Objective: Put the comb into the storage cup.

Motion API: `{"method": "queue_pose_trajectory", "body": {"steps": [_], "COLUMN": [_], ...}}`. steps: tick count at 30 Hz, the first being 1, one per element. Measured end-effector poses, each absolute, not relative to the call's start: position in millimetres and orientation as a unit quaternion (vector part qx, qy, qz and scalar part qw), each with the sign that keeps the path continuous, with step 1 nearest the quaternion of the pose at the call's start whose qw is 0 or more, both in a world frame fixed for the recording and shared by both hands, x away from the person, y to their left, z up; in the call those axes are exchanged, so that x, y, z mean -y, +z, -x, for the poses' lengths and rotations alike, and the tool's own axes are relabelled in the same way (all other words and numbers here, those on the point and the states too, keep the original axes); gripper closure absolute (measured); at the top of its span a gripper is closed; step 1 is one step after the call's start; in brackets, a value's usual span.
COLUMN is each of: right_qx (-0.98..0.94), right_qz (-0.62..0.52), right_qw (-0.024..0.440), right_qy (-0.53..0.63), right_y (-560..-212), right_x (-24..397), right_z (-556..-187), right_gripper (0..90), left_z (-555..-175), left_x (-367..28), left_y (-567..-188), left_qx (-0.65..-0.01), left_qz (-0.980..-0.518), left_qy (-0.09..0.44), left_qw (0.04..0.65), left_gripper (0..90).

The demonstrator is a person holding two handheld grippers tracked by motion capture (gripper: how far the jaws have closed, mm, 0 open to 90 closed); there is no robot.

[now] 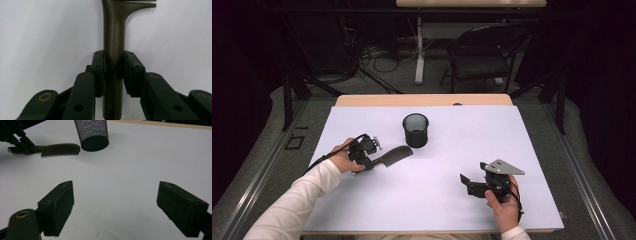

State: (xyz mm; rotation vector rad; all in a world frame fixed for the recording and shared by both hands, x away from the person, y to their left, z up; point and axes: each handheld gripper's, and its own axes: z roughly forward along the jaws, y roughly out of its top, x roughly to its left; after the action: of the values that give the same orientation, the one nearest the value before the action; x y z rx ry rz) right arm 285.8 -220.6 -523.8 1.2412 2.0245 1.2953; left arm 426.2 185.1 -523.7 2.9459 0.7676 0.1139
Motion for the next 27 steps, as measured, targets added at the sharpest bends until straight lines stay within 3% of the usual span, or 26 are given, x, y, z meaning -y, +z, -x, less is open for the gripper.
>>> {"method": "queue_pose_trajectory", "body": {"steps": [27], "right_qx": [-0.731], "right_qz": [-0.450], "right_qw": [0.214], "right_qy": [0.466], "right_y": [-525.7], "right_x": [218.8], "right_z": [-287.2], "right_gripper": [14.5], "left_z": [-416.7], "left_x": [-197.2], "left_y": [-508.3], "left_qx": [-0.254], "left_qz": [-0.964], "left_qy": [0.037], "left_qw": [0.071], "left_gripper": [72.9]}}
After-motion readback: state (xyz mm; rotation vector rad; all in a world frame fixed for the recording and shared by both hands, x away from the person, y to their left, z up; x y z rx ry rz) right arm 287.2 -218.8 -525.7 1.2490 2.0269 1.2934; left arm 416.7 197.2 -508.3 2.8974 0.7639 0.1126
